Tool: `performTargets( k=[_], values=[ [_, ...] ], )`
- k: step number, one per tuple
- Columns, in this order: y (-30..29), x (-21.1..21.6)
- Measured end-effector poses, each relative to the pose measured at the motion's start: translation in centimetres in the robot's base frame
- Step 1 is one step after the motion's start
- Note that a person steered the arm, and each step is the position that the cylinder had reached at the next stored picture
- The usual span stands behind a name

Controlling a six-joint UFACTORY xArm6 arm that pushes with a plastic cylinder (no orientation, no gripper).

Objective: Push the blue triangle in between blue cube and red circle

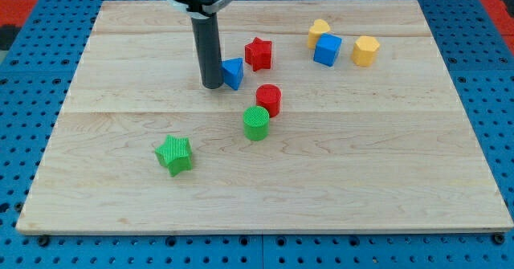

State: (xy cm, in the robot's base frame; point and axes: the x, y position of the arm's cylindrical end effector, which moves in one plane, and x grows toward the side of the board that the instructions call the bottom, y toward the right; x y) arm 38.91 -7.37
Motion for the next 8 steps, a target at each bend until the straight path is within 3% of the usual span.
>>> performTargets(
  k=[2,4,5,7,8],
  values=[
    [7.9,-2.6],
    [-0.4,-4.3],
    [0.4,-8.3],
    [13.8,-6.0],
    [11.6,-3.9]
  ],
)
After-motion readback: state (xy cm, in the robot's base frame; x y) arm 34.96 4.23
